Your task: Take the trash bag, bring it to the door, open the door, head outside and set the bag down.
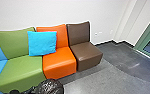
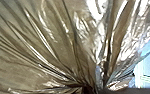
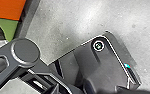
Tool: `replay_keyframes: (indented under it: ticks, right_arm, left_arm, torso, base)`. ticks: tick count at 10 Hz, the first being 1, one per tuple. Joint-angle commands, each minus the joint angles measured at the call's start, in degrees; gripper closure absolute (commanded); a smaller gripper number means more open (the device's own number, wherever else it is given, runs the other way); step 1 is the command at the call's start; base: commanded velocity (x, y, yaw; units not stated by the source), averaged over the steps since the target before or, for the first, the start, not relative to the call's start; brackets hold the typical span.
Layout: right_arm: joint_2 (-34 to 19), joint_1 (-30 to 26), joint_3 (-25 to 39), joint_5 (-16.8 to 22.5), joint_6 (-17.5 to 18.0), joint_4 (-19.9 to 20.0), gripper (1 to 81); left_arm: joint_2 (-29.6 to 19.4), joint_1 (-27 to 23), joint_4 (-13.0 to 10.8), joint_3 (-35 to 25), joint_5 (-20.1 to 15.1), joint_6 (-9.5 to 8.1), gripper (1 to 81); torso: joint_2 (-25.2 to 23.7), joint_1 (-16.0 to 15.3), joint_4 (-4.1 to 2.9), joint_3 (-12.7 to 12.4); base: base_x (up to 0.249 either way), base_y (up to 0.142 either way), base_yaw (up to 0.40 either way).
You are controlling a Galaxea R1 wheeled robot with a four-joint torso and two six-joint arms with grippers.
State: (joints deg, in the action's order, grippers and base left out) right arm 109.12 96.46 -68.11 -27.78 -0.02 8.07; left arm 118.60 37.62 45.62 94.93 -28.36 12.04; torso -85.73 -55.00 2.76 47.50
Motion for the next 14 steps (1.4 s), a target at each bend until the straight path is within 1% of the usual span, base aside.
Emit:
replay_keyframes:
  ticks: [1, 2, 3, 4, 6, 7, 8, 9, 10, 11, 12, 14]
  right_arm:
    - [-1.5, -1.9, -0.3, 3.9, -0.2, -2.4, 1.0]
    - [-0.1, -2.5, -1.8, 4.0, -0.2, -2.3, 1.0]
    - [1.6, -3.2, -3.8, 4.4, -0.1, -2.3, 1.0]
    - [3.3, -3.9, -5.4, 4.8, 0.0, -2.3, 1.0]
    - [5.9, -4.7, -7.8, 4.9, 0.1, -2.3, 1.0]
    - [7.5, -4.7, -9.9, 4.9, 0.2, -2.3, 1.0]
    - [8.9, -4.8, -11.5, 4.9, 0.3, -2.3, 1.0]
    - [10.5, -5.0, -13.1, 5.0, 0.4, -2.0, 1.0]
    - [12.4, -5.1, -14.9, 5.0, 0.4, -2.0, 1.0]
    - [13.9, -5.5, -16.4, 5.6, 0.4, -2.1, 1.0]
    - [15.4, -5.8, -18.4, 7.0, 0.4, -2.2, 1.0]
    - [17.6, -5.9, -20.5, 7.5, 0.4, -2.4, 1.0]
  left_arm:
    - [-5.4, 0.2, 1.1, -4.1, -3.7, 3.95, 81.1]
    - [-5.6, 3.5, 1.1, -4.3, -3.7, 5.44, 81.1]
    - [-5.0, 6.5, 1.1, -3.9, -3.0, 6.84, 81.1]
    - [-4.5, 9.8, 1.1, -3.5, -0.8, 8.17, 81.1]
    - [-3.0, 15.1, 1.1, -3.4, 1.8, 9.92, 81.1]
    - [-2.2, 17.8, 1.1, -3.4, 2.7, 10.19, 81.1]
    - [-1.0, 20.0, 0.9, -3.3, 4.0, 10.19, 81.1]
    - [0.2, 22.3, 0.7, -3.2, 4.7, 10.72, 81.1]
    - [1.3, 24.2, 0.5, -3.0, 6.4, 11.42, 81.1]
    - [2.2, 26.0, 0.5, -2.6, 8.0, 11.95, 81.1]
    - [3.5, 27.3, 0.5, -1.4, 8.9, 12.13, 81.1]
    - [6.0, 29.2, 0.3, 1.2, 9.1, 12.21, 81.1]
  torso:
    - [5.4, 3.5, 0.0, -5.0]
    - [7.7, 5.0, 0.0, -6.3]
    - [9.9, 6.5, 0.0, -3.4]
    - [11.7, 7.7, 0.0, -3.9]
    - [15.5, 10.2, 0.0, -4.6]
    - [17.3, 11.4, 0.0, -4.6]
    - [19.8, 13.0, 0.0, -8.0]
    - [21.6, 14.2, 0.0, -8.8]
    - [23.5, 15.3, 0.0, -9.7]
    - [25.5, 16.6, 0.0, -10.9]
    - [27.8, 18.2, 0.0, -12.2]
    - [31.9, 20.9, 0.0, -14.2]
  base:
    - [0.0, 0.0, 0.0]
    - [0.0, 0.0, 0.0]
    - [0.0, 0.0, 0.0]
    - [0.0, 0.0, 0.0]
    - [0.0, 0.0, 0.0]
    - [0.0, 0.0, 0.0]
    - [0.0, 0.0, 0.0]
    - [0.0, 0.0, 0.0]
    - [0.0, 0.0, 0.0]
    - [0.0, 0.0, 0.0]
    - [0.0, 0.0, 0.0]
    - [0.0, 0.0, 0.0]
